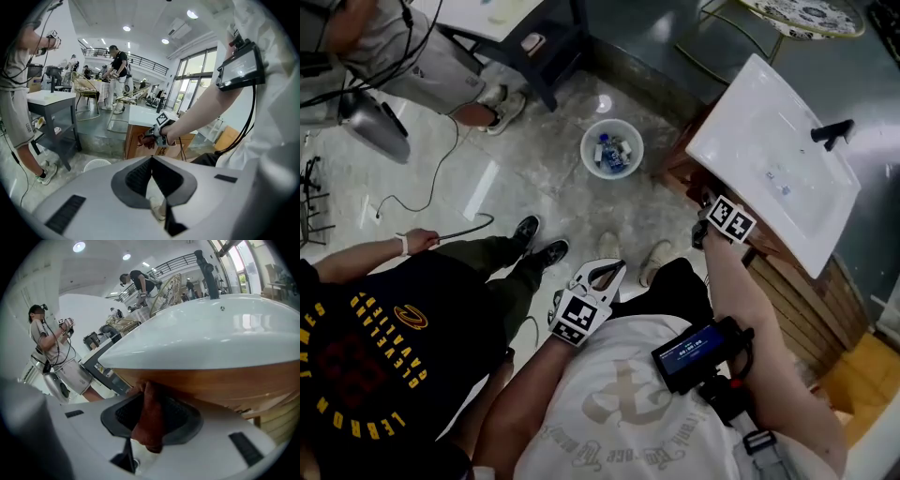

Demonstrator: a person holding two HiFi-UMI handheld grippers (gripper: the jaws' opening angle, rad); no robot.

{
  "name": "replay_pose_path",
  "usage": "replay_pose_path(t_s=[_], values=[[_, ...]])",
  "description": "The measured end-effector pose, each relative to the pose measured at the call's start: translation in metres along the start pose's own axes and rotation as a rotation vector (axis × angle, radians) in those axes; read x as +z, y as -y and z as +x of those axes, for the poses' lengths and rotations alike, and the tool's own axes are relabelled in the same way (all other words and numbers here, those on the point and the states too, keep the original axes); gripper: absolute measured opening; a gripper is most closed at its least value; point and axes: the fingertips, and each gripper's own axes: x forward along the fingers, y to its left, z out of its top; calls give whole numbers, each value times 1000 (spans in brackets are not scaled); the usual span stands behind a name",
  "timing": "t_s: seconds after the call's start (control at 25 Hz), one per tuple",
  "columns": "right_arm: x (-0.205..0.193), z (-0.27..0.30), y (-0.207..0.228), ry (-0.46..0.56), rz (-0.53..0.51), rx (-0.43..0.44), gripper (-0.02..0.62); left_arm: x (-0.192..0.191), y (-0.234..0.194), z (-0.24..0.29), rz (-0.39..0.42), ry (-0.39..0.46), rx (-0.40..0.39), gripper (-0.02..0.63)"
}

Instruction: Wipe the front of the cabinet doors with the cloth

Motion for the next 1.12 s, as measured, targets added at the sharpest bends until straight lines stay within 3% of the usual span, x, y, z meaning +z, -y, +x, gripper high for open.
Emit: replay_pose_path(t_s=[0.64, 1.12], values=[[-13, -100, 173, -20, 5, -255, 121, 30, 45, 52, 107, -28, -100, 12], [-26, -146, 266, -22, 35, -294, 121, 36, 112, 98, 163, -86, -152, 12]])
